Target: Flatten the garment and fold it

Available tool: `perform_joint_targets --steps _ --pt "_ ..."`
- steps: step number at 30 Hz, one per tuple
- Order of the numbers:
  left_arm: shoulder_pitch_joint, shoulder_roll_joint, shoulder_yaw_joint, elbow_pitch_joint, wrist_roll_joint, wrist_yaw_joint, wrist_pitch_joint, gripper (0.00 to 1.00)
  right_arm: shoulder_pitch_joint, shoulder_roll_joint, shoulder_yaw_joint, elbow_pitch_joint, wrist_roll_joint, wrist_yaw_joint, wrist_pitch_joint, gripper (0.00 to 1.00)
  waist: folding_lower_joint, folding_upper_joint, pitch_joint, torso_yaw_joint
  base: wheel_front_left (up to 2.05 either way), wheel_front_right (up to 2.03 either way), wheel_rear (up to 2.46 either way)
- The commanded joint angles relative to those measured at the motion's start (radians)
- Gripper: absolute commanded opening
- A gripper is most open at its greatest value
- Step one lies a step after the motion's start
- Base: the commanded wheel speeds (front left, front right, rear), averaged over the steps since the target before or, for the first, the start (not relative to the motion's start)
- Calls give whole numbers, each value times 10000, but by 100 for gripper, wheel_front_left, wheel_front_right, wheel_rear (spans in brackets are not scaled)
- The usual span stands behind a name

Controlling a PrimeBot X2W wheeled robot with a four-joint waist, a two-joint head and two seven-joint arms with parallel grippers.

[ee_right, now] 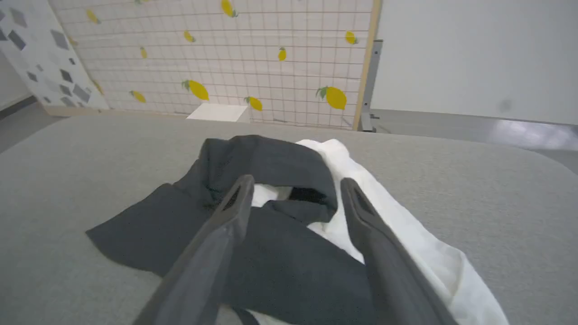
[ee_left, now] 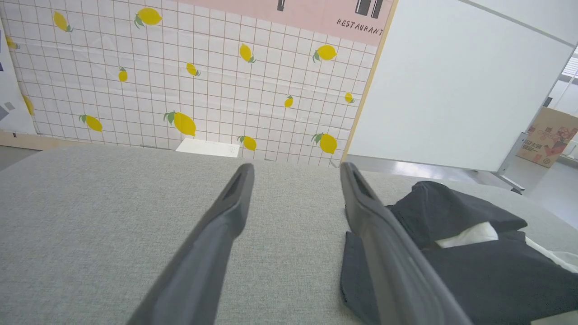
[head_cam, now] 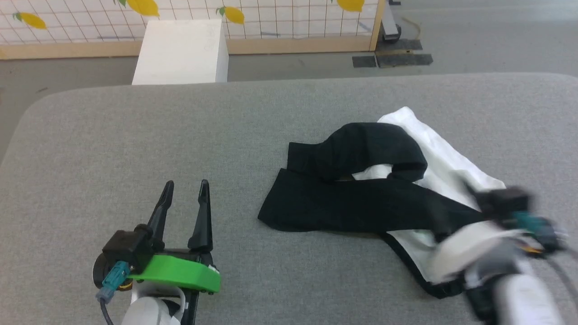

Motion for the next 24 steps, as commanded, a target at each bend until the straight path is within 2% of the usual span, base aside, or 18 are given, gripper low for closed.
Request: perform_joint_targets --steps 1,4,8,14,21,22,24 --pt "-142 -16 -1 -50 94 -66 -47 100 -7 2 798 -92 -174 -11 22 100 0 -1 235 121 0 0 0" --pt "-335 -16 -73 -157 6 -4 -47 100 -569 -231 2664 202 -361 -11 455 100 0 -1 536 343 0 0 0" --pt "-569 -16 -305 -249 -161 125 -47 100 -1628 -395 4122 1476 -366 -11 1155 100 0 -1 955 804 0 0 0" --pt "-802 -16 -592 -329 -409 324 -47 100 -3018 -302 5056 3692 -173 -11 2702 100 0 -1 1501 1475 0 0 0" --pt "-928 -16 -753 -347 -630 477 -47 100 -3948 -306 5259 5253 -390 -11 4553 100 0 -1 1800 1907 0 0 0" --pt "-929 -16 -766 -345 -647 501 -47 100 -4040 -295 5251 5366 -424 -11 4686 45 0 -1 1810 1925 0 0 0" --pt "-932 -16 -781 -331 -667 533 -47 100 -4177 -264 5208 5464 -421 -11 4707 0 0 -1 1803 1935 0 0 0"
